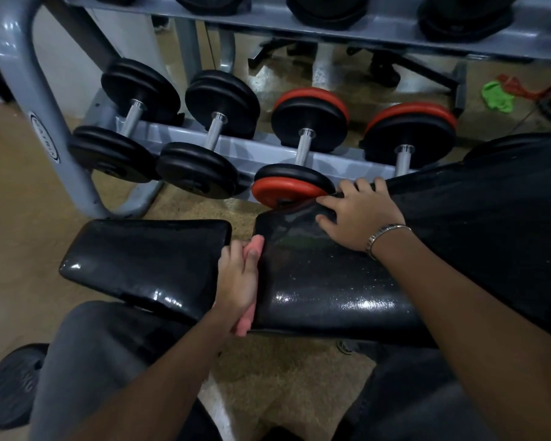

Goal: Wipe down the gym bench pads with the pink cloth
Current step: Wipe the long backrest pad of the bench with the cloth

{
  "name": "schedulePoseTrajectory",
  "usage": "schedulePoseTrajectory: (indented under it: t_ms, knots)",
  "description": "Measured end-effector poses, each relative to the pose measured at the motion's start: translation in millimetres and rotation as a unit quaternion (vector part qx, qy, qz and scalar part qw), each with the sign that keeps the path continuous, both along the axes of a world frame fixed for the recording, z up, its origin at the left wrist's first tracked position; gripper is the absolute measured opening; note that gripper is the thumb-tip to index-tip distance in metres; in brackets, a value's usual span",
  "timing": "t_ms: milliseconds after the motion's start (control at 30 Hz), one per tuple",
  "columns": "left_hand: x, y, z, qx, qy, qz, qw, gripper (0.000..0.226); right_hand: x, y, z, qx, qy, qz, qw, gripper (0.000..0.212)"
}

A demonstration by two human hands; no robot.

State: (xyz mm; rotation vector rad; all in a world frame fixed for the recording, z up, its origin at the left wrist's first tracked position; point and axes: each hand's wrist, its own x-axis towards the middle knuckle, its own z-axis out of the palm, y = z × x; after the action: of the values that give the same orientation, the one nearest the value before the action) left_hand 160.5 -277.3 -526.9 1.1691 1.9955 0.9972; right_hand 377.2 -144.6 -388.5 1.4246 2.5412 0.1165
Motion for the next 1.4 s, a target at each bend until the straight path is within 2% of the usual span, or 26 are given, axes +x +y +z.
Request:
schedulePoseTrajectory:
  t_ms: [67,133,300,367,467,500,633,733,800,833,933,967,1067,1133,1267,1333,1400]
  knots:
    - [12,-16,3,0.047,0.038,-0.040,0.997,0.027,1,1,-1,-0.003,-0.006,0.000,1.000,0.059]
    - [9,-34,-4,0.057,0.055,-0.068,0.995,0.027,1,1,-3,-0.005,-0.008,0.001,1.000,0.059]
    - [3,-14,4,-0.020,0.000,0.025,0.999,0.012,-1,1,-1,0.002,-0.003,0.003,1.000,0.059]
    - [16,-28,9,0.018,0.059,-0.017,0.998,0.015,-1,0,-1,-0.002,-0.008,0.005,1.000,0.059]
    - [7,-57,5,0.089,0.125,-0.152,0.976,0.025,0,-1,-4,0.000,-0.007,0.008,1.000,0.059]
    - [-1,-54,4,0.081,0.129,-0.166,0.974,0.026,1,-1,-4,0.000,-0.005,0.008,1.000,0.058]
    - [5,-20,17,0.002,0.085,-0.086,0.993,0.021,1,0,-4,-0.002,0.006,0.007,1.000,0.058]
    - [19,-46,16,0.089,0.137,-0.150,0.975,0.026,1,0,-5,-0.004,0.002,0.008,1.000,0.058]
    - [4,-60,7,0.101,0.150,-0.205,0.962,0.030,2,0,-4,-0.007,-0.003,0.008,1.000,0.059]
    - [-2,-57,6,0.079,0.149,-0.194,0.966,0.029,2,0,-4,-0.008,-0.006,0.009,1.000,0.059]
    - [5,-26,15,-0.006,0.106,-0.076,0.991,0.023,1,0,-2,-0.006,-0.006,0.009,1.000,0.060]
    - [15,-22,18,-0.002,0.120,-0.068,0.990,0.024,1,0,-1,-0.005,-0.006,0.008,1.000,0.060]
    - [23,-51,16,0.100,0.183,-0.172,0.963,0.029,1,-1,-2,-0.005,-0.011,0.009,1.000,0.060]
    - [3,-63,7,0.106,0.191,-0.220,0.951,0.032,1,-1,-3,-0.009,-0.013,0.010,1.000,0.060]
    - [6,-30,16,0.011,0.146,-0.100,0.984,0.022,1,0,-1,-0.007,-0.009,0.009,1.000,0.060]
    - [23,-39,22,0.054,0.180,-0.127,0.974,0.023,0,-1,-1,-0.007,-0.009,0.009,1.000,0.060]
    - [25,-67,17,0.118,0.207,-0.213,0.947,0.029,0,-1,-1,-0.011,-0.011,0.010,1.000,0.060]
